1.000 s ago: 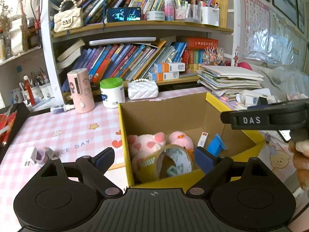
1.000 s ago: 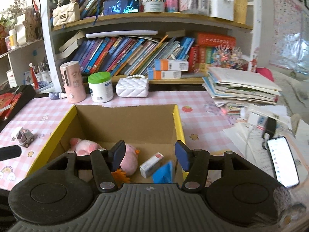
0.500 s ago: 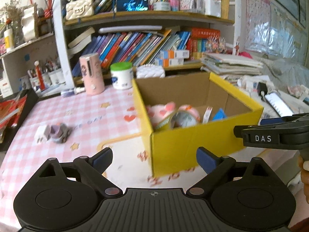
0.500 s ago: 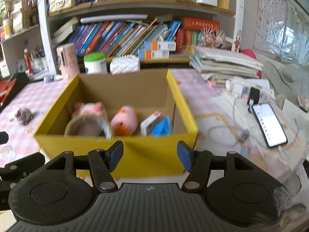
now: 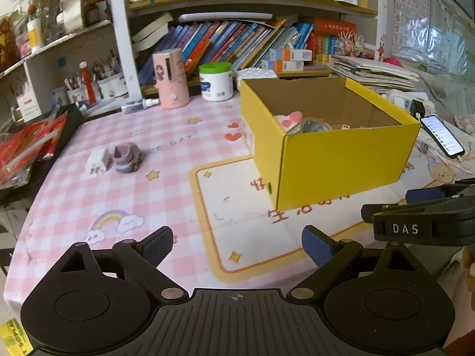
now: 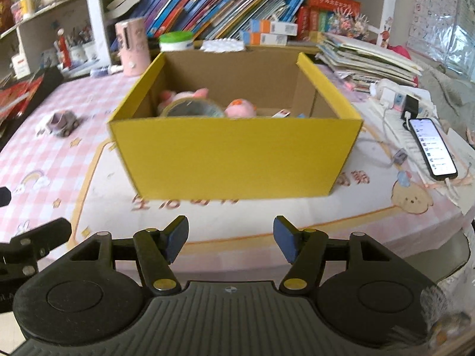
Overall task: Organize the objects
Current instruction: 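Withdraw both grippers from the box toward the charger and toy car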
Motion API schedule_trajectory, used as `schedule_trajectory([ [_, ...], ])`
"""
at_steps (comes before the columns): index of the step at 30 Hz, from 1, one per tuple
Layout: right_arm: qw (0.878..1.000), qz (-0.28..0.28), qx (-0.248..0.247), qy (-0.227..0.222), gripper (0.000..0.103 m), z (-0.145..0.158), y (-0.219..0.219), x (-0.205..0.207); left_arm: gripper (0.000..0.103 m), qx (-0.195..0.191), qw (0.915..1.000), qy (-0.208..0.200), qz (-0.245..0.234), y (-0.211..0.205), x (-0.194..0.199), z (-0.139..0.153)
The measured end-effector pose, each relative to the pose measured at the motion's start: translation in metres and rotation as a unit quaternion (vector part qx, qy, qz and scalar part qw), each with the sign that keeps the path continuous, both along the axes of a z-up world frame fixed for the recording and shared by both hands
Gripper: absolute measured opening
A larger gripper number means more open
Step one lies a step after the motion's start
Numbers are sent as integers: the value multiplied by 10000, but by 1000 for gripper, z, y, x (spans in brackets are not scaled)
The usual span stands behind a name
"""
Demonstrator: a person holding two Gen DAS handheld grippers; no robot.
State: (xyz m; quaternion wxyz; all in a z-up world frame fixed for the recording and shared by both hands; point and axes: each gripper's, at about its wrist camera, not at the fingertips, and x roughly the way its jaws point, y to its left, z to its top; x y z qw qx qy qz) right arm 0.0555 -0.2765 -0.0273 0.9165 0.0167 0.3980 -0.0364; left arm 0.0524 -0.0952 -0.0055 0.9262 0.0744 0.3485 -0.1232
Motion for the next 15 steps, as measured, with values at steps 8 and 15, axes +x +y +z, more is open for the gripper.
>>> schedule_trajectory([
  [8,9999,79,25,137,65,-4,25,-13,95,16,10000,58,3,22,-14,-2],
  [15,9997,105,60,214,66,-9,45,-28,95,11,9999,122,18,41,-27,-6],
])
